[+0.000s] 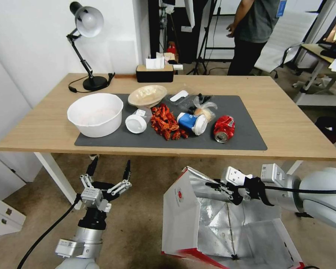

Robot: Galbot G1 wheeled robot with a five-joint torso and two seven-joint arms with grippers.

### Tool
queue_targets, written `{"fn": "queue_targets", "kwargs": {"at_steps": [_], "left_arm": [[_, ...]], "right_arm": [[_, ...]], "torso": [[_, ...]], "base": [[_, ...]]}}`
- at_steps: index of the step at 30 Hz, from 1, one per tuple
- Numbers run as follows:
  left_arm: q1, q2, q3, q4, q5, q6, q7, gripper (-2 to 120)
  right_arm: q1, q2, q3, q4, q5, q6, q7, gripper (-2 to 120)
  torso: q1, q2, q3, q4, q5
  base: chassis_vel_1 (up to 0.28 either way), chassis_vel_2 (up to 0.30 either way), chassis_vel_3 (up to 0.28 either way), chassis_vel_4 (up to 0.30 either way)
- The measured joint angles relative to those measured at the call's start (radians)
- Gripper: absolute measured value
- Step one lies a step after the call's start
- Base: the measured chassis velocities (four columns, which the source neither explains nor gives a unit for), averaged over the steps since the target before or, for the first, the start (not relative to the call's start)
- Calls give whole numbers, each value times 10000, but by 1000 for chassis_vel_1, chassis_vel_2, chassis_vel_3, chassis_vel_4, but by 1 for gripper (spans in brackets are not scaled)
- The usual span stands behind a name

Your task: Pick up the food delivery bag from the floor and place it on the table.

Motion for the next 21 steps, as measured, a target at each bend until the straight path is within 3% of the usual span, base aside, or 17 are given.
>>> {"fn": "queue_targets", "kwargs": {"at_steps": [21], "left_arm": [[-19,2,12,15,-4,0,61,100]], "right_arm": [[-12,52,-23,-32,-14,-12,3,0]], "torso": [[414,947,528,0,0]], "base": [[0,0,0,0]]}}
